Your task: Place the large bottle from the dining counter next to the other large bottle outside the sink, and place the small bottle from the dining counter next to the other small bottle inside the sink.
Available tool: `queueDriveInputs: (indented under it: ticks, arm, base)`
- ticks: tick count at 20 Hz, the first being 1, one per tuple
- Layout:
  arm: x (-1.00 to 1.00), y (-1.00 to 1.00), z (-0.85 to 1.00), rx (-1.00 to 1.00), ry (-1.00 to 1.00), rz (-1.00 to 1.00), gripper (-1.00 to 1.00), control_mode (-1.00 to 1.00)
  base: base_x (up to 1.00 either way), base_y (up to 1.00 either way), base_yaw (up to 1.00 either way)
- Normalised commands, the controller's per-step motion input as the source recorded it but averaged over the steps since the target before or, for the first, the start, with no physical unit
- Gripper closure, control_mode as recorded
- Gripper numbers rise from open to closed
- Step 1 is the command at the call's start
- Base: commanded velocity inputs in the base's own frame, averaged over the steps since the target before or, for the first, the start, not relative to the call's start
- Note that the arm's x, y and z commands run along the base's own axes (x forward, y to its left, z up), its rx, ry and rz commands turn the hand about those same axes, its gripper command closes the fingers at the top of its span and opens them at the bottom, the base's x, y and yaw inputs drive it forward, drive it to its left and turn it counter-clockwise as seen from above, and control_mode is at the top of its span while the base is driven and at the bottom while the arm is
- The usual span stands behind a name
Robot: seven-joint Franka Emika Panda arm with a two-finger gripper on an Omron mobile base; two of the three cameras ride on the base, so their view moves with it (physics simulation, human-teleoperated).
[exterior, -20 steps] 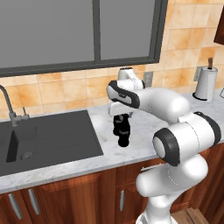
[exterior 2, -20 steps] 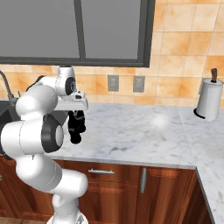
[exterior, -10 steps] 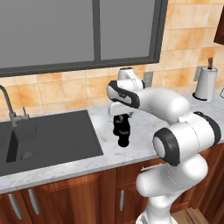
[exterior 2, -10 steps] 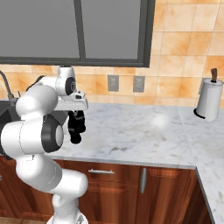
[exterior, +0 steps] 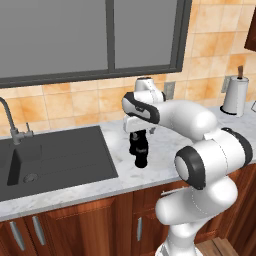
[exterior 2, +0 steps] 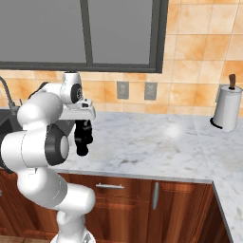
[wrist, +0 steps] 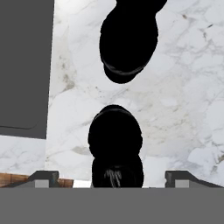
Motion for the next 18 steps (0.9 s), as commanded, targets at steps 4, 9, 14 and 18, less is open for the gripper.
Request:
queueDriveInputs:
  ticks: [4, 9, 14, 18]
  arm:
    - [-0.27, -0.01, 0.03, 0.0, -0.02, 0.0, -1.0, -1.0]
    - [-0.36, -0.09, 0.34, 0.0, -0.1, 0.0, -1.0, -1.0]
    - [-0.57, -0.01, 0.49, 0.0, -0.07, 0.0, -1.0, -1.0]
    - [-0.72, 0.0, 0.19, 0.0, 0.0, 0.0, -1.0, -1.0]
  base:
    - [0.0, 0.0, 0.0]
    - [0.0, 0.0, 0.0]
    - [0.0, 0.0, 0.0]
    - [0.0, 0.0, 0.0]
